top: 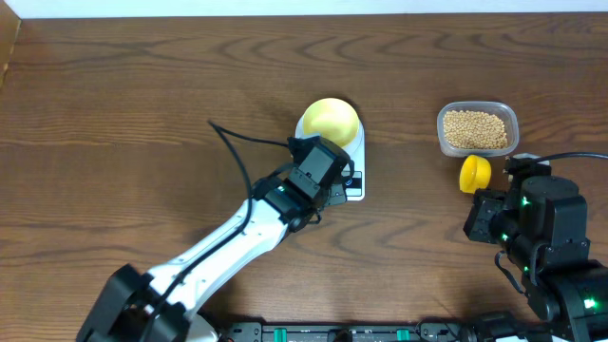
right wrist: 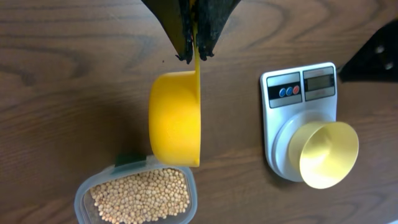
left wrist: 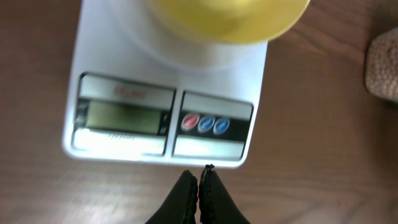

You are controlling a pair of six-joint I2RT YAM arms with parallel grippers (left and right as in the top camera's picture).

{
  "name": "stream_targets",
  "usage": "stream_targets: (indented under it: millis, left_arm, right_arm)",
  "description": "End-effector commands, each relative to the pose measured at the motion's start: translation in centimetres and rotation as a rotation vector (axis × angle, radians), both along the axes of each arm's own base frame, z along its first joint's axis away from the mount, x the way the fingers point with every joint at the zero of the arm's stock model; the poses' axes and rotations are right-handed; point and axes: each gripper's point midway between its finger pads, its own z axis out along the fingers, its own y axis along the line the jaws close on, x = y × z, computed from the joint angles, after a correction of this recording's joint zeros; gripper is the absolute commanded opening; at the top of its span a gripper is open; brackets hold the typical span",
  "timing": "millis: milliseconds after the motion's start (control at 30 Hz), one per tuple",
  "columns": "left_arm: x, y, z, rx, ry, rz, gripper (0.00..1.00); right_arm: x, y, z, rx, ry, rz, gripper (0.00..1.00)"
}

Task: Scoop item into bowl and weigh 50g on scale

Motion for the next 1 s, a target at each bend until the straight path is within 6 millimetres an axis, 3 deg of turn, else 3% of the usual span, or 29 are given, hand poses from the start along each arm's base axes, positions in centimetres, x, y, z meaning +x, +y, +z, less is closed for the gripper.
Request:
stream_targets:
  millis: [0, 100, 133, 300, 967]
  left_arm:
    - [1.1, -0.5, -1.2, 0.016, -0.017, 0.014, 0.07]
    - [1.4, -0.7, -2.6, 0.027, -0.005, 0.014, 0.07]
    - [1.6, -0.9, -4.0, 0.041, 0.012, 0.014, 0.07]
    - [2.2, -1.4, -5.8, 0.049, 0.019, 0.013, 0.07]
    - [2.7, -1.1, -7.7, 0.084, 0.020, 0.046, 0.07]
  right_arm:
    - [0.2, -0.4, 0.9, -0.022, -0.026, 0.002, 0.01]
    - [0.2, -0.4, 0.8, -0.023, -0.025, 0.002, 0.01]
    - [0.2, -0.4, 0.9, -0.023, -0.027, 0.002, 0.01]
    - [0.2, -0.4, 0.9, -0.032, -0.029, 0.006, 0.01]
    - [0.2, -0.4, 0.9, -0.044, -0.031, 0.018, 0.01]
